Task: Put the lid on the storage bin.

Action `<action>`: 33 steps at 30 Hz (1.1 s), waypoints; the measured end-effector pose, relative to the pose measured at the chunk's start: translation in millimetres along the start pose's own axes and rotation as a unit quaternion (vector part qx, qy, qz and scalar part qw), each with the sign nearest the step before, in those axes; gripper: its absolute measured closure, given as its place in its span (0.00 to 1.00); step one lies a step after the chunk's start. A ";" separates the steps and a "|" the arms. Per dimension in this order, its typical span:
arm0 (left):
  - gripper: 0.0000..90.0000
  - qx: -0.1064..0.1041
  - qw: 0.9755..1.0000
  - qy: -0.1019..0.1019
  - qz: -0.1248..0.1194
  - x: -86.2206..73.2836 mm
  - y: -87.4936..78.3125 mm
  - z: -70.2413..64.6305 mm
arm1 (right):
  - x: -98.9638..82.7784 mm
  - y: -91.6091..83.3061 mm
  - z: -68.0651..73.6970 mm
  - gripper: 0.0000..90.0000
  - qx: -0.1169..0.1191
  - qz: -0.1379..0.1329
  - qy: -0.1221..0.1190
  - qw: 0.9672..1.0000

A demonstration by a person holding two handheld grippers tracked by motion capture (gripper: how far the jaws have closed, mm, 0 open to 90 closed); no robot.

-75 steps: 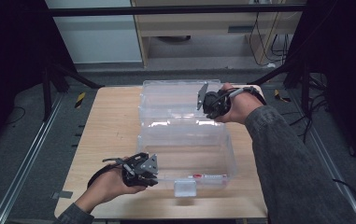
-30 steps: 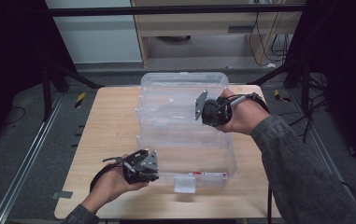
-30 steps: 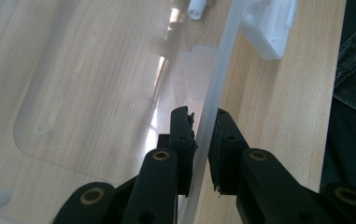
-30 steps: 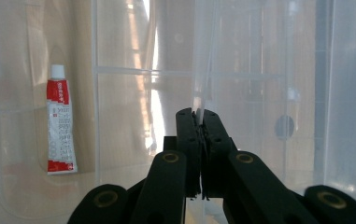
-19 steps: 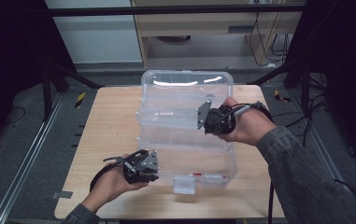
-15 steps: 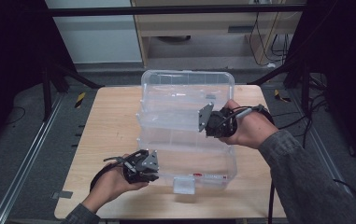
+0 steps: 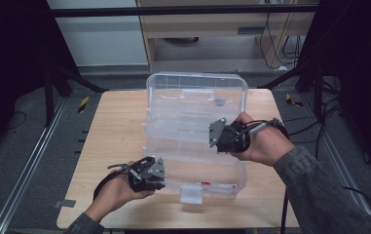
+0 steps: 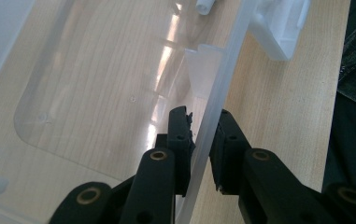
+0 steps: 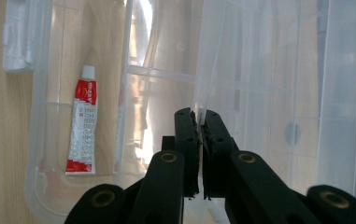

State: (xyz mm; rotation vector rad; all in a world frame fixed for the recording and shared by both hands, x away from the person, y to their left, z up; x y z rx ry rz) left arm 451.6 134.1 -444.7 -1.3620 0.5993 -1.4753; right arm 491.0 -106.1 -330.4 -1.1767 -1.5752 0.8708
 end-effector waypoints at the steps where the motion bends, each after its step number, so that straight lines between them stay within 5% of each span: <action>1: 0.88 -0.002 1.000 -0.013 0.001 -0.6 -0.1 -1.9 | -0.2 0.1 1.5 0.96 0.000 -0.001 0.002 1.000; 3: 0.88 0.000 1.000 0.000 -0.001 -0.2 0.1 0.0 | -0.4 0.2 4.1 0.96 0.001 -0.003 0.001 1.000; 5: 0.88 -0.002 1.000 -0.021 0.003 -1.0 -0.4 -3.0 | -0.5 0.2 6.4 0.96 0.002 -0.002 0.000 1.000; 6: 0.88 0.000 1.000 0.000 -0.002 -0.3 0.1 -0.1 | -0.3 0.3 8.7 0.96 0.001 0.000 0.003 1.000; 10: 0.87 0.001 1.000 -0.003 -0.003 -0.9 0.0 -0.3 | 0.5 1.6 16.6 0.95 -0.006 0.011 -0.008 1.000; 11: 0.87 -0.001 1.000 -0.024 -0.001 -1.8 -0.3 -3.5 | 0.1 1.7 16.8 0.95 -0.005 0.010 -0.007 1.000; 12: 0.87 0.003 1.000 -0.005 -0.004 -1.2 0.0 -0.8 | -1.0 2.4 16.9 0.95 -0.004 0.006 -0.005 1.000; 14: 0.87 0.005 1.000 -0.012 -0.006 -1.6 0.0 -1.4 | -2.2 2.4 16.4 0.94 -0.005 0.005 -0.003 1.000; 25: 0.87 0.026 0.999 -0.034 -0.012 2.3 1.4 -7.9 | -2.4 5.2 -10.2 0.93 -0.006 0.009 -0.008 1.000; 26: 0.87 0.025 0.998 -0.052 -0.010 2.0 1.5 -10.9 | -2.0 5.8 -13.5 0.93 -0.007 0.008 -0.005 1.000; 28: 0.87 0.028 0.999 -0.033 -0.014 2.3 1.8 -8.1 | -1.2 6.9 -17.2 0.93 -0.007 0.006 -0.001 1.000; 32: 0.87 0.030 0.999 -0.032 -0.015 2.2 2.0 -8.8 | -2.7 6.6 -14.1 0.94 -0.007 0.004 -0.004 1.000; 33: 0.87 0.028 0.998 -0.050 -0.013 1.8 1.9 -11.8 | -3.1 6.4 -13.1 0.94 -0.007 0.003 -0.004 1.000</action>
Point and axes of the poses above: each handheld gripper's, and its own axes: y roughly forward along the jaws, x roughly out of its top, z roughly to its left, the point moved 4 cm from there along y, roughly forward along the jaws, and after that the axes turned 9 degrees about x, right-handed, at the moved point
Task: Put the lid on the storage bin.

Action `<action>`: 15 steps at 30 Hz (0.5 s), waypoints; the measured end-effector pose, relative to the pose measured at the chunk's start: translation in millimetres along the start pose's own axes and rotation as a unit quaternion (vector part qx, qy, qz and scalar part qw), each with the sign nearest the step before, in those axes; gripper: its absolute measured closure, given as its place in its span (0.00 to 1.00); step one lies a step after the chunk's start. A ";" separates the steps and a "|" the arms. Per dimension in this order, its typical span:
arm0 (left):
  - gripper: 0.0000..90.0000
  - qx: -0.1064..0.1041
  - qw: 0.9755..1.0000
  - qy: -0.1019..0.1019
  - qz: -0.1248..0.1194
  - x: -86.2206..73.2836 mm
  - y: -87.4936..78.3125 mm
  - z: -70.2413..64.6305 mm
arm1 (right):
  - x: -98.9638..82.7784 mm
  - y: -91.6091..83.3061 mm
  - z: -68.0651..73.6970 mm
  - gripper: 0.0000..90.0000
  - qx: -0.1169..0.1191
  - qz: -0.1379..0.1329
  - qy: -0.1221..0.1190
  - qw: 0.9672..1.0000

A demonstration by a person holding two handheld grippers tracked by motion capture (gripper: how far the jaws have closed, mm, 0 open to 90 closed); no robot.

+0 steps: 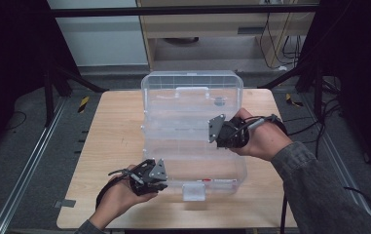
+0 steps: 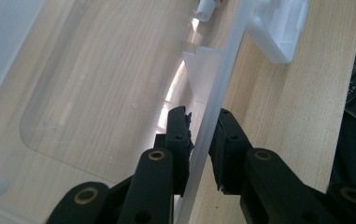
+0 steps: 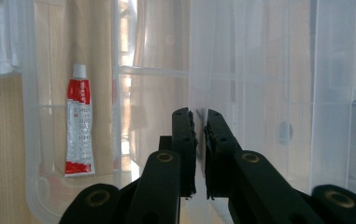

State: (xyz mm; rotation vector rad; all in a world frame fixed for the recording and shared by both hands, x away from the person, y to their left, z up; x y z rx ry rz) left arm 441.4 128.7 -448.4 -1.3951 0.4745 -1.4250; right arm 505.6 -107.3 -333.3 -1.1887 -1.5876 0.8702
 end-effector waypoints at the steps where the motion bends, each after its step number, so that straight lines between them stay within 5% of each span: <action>1: 0.86 0.003 1.000 0.019 -0.003 0.7 0.2 2.7 | -0.5 -0.1 1.4 0.94 0.000 -0.002 -0.001 1.000; 15: 0.85 0.014 1.000 0.021 -0.007 0.4 0.4 0.2 | -1.7 -0.4 12.6 0.94 0.002 -0.003 -0.004 1.000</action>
Point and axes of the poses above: each handheld gripper's, and its own axes: y roughly forward along the jaws, x roughly out of its top, z roughly to its left, the point moved 4 cm from there along y, roughly forward along the jaws, and after that the axes turned 9 degrees about x, right-handed, at the moved point
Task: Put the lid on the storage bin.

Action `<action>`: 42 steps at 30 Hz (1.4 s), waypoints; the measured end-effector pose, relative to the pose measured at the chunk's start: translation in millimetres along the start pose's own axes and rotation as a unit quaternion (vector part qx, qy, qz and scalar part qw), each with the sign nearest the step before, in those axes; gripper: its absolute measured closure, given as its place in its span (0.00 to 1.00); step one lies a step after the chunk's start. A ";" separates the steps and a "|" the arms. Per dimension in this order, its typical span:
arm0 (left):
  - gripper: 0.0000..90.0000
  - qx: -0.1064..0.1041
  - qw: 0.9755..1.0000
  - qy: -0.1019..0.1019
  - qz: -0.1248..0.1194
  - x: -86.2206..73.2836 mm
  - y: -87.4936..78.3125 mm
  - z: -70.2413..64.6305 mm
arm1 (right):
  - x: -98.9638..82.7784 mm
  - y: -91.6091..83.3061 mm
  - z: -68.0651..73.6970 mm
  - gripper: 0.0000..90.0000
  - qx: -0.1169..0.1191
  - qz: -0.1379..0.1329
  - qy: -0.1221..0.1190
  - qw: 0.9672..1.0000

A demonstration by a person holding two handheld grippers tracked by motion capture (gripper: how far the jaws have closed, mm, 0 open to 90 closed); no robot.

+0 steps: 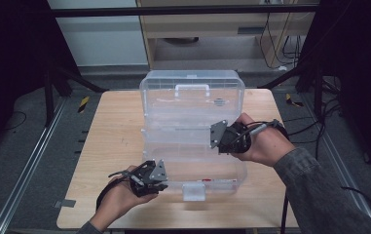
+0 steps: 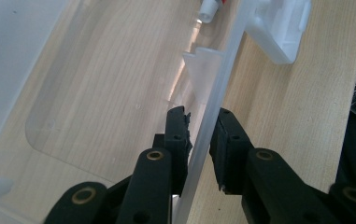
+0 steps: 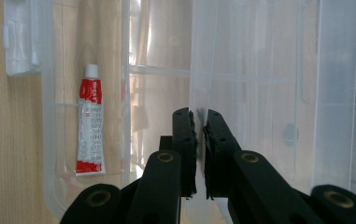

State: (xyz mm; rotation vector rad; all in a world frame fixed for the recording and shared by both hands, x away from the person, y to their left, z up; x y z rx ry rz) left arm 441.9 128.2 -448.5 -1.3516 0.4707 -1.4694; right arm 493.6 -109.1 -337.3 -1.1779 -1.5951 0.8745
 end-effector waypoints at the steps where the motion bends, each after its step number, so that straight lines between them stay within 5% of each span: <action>1: 0.85 0.000 1.000 0.000 0.000 0.0 0.0 0.0 | 0.1 0.2 0.6 0.94 0.000 -0.001 -0.001 1.000; 9: 0.85 0.003 1.000 0.000 -0.001 -0.4 -0.2 -0.6 | -2.0 0.8 7.2 0.94 0.004 -0.004 -0.001 1.000; 10: 0.85 0.001 0.999 -0.034 0.003 -1.6 -0.7 -5.8 | -2.0 0.9 7.9 0.94 0.004 -0.004 0.000 1.000; 11: 0.85 0.001 0.999 -0.037 0.003 -1.6 -0.7 -6.1 | -2.0 1.0 8.5 0.94 0.005 -0.004 -0.001 1.000; 14: 0.85 0.001 1.000 -0.032 0.001 -1.5 -0.4 -5.5 | -2.1 1.3 9.9 0.94 0.007 -0.005 0.000 1.000; 15: 0.85 0.005 1.000 0.000 -0.003 -0.5 0.0 -0.9 | -2.3 1.4 10.2 0.94 0.007 -0.006 0.000 1.000; 42: 0.84 0.014 1.000 0.000 -0.006 -0.9 -0.3 -2.5 | -3.5 3.2 17.4 0.94 0.020 -0.007 0.002 1.000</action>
Point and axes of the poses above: each handheld gripper's, and its own axes: y roughly forward along the jaws, x roughly out of its top, z roughly to its left, the point moved 4 cm from there along y, roughly forward along the jaws, and after that the axes turned 9 degrees about x, right-handed, at the moved point
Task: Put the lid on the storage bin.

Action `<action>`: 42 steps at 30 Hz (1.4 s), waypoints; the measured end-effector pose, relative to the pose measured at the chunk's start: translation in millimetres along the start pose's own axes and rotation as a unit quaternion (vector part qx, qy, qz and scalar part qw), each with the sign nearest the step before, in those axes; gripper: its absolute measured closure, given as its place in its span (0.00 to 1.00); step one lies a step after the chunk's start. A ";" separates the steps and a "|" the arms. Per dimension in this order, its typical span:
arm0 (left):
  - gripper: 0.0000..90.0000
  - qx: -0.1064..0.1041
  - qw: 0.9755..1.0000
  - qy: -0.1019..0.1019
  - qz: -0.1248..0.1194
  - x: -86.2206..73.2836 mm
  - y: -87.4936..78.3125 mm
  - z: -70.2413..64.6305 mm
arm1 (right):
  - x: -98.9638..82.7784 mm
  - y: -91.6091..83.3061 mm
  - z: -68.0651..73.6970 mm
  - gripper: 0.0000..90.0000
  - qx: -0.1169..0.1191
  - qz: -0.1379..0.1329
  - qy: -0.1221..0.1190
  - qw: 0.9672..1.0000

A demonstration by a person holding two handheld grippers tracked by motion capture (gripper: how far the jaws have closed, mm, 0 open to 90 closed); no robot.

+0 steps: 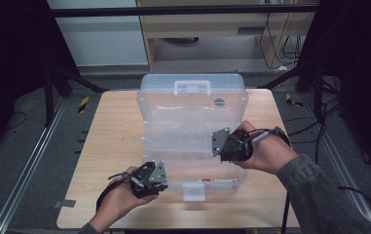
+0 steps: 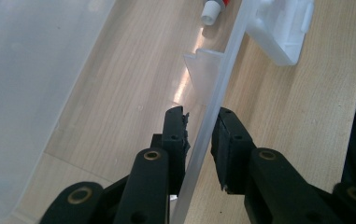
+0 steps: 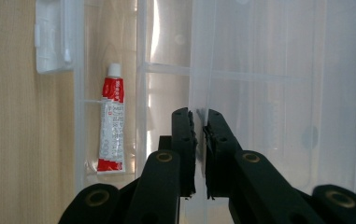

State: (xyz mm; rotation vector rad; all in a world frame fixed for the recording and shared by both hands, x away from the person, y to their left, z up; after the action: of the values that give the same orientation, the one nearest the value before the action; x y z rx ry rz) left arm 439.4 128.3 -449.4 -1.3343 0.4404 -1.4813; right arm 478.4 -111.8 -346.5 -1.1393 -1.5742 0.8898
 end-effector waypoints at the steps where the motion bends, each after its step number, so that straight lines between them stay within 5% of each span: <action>1: 0.83 0.001 1.000 0.000 0.000 0.0 0.0 -0.1 | 0.1 0.2 0.1 0.94 0.001 0.000 -0.002 1.000; 12: 0.76 0.007 1.000 -0.007 -0.012 0.9 -5.8 0.5 | -0.3 0.7 1.6 0.93 0.005 0.001 -0.002 1.000; 18: 0.69 0.010 0.998 -0.027 -0.062 3.2 -39.4 0.9 | -1.2 0.5 1.3 0.93 0.005 -0.002 -0.002 1.000; 23: 0.78 -0.005 0.991 -0.053 -0.120 5.3 -78.4 5.9 | -1.8 0.7 1.0 0.92 0.003 -0.005 -0.003 1.000; 29: 0.93 0.001 0.989 -0.074 -0.127 9.1 -107.8 43.4 | -2.1 0.7 1.6 0.92 0.002 -0.005 -0.004 1.000; 31: 0.94 0.007 0.988 -0.101 -0.118 8.3 -115.1 56.9 | -2.2 0.7 1.6 0.92 0.002 -0.006 -0.003 1.000; 32: 0.94 0.005 0.986 -0.095 -0.134 10.5 -115.5 63.6 | -2.3 0.7 1.6 0.92 0.001 -0.005 -0.005 1.000; 34: 0.94 0.007 0.984 -0.128 -0.122 9.3 -121.6 72.9 | -2.2 0.8 2.0 0.92 0.001 -0.006 -0.004 1.000; 38: 0.97 -0.004 0.975 -0.164 -0.153 17.3 -125.1 97.8 | -2.4 1.2 1.9 0.92 0.000 -0.008 -0.006 1.000; 42: 0.99 0.002 0.974 -0.175 -0.145 24.0 -121.7 112.6 | -2.7 1.2 2.8 0.92 0.000 -0.007 -0.006 1.000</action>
State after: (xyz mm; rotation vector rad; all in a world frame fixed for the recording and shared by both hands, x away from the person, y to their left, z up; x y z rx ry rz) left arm 488.9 194.7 -303.9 -1.6709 0.0148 -1.4359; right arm 476.2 -114.1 -349.1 -1.1234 -1.5899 0.8892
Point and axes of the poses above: each handheld gripper's, and its own axes: y roughly forward along the jaws, x roughly out of its top, z roughly to its left, the point moved 4 cm from there along y, roughly forward along the jaws, and after that the axes turned 9 degrees about x, right-handed, at the moved point
